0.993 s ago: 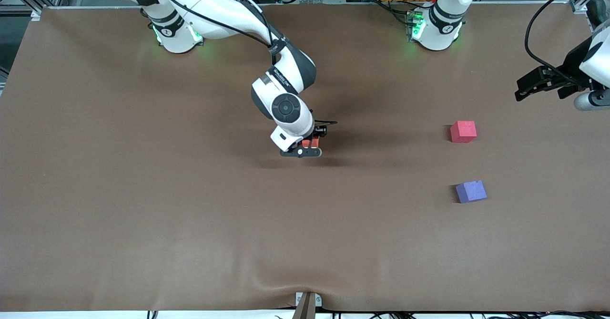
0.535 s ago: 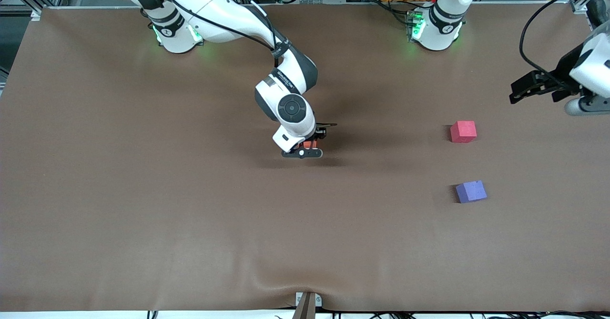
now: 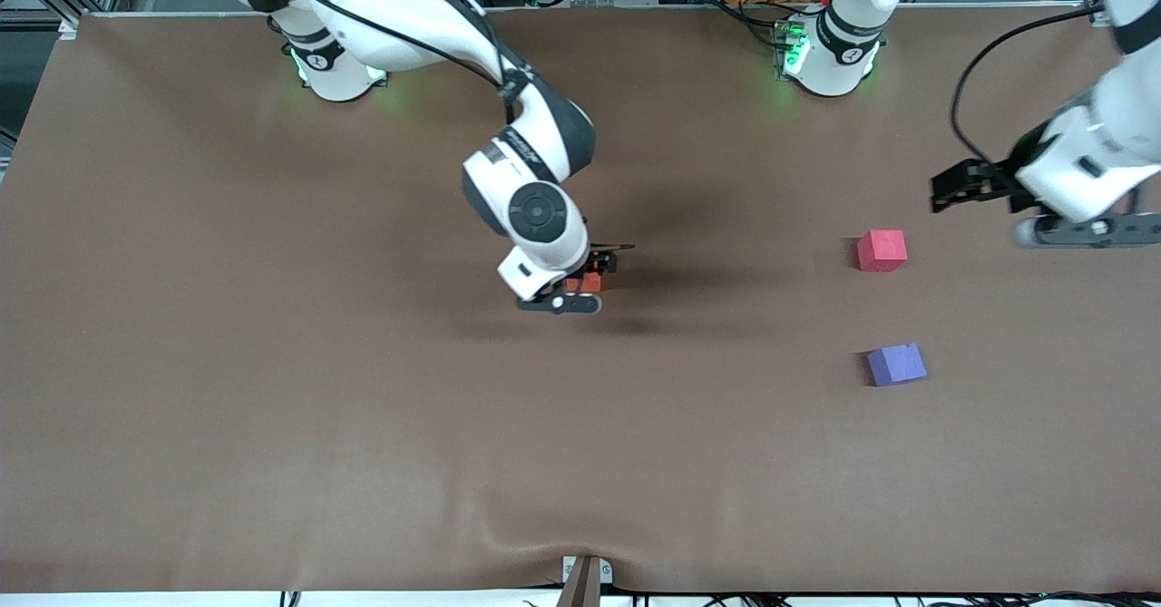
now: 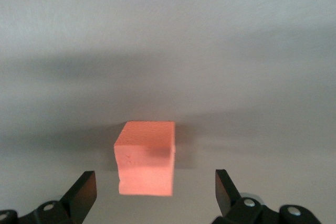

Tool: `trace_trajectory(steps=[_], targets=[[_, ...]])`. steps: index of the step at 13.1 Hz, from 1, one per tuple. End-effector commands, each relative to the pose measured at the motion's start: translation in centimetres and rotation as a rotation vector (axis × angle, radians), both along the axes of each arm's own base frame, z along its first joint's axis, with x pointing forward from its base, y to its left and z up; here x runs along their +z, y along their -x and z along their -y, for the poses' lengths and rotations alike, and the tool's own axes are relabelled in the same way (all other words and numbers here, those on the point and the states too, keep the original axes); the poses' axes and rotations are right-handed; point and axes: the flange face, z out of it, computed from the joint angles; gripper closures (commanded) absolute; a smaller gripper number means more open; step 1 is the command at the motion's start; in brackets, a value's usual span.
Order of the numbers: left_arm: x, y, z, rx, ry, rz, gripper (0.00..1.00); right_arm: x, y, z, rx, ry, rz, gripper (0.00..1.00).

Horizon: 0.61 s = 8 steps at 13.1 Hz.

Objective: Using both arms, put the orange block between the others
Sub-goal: 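Hold the orange cube up while the left gripper reaches toward it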

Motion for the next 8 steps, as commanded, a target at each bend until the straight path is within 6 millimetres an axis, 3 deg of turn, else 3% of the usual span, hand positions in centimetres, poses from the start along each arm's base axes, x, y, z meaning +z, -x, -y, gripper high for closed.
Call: trace_trajectory(steps=[1,2,4,6,8], targets=[[-2.2,-1.9,6.1,-0.075,0.025,-0.013,0.0,3.1,-3.1,3.8,-0.035,0.024,0.011,0.0],[-3.6,-2.6,9.0,-0.102,0.029,-0.011,0.0,4.4,-4.1,5.3,-0.015,0.038,0.046,0.0],[-6.9,-3.1,14.9,-0.132,0.034,0.015,0.0,4.5,-5.4,7.6,0.049,0.088,0.085,0.0],[-11.4,-3.4,20.6,-0.161,0.04,0.044,0.0,4.6,-6.9,10.6,0.112,0.109,0.094,0.0],[-15.9,-2.7,26.9,-0.112,0.051,0.09,0.0,4.1,-9.1,15.6,0.157,0.1,0.078,0.0]])
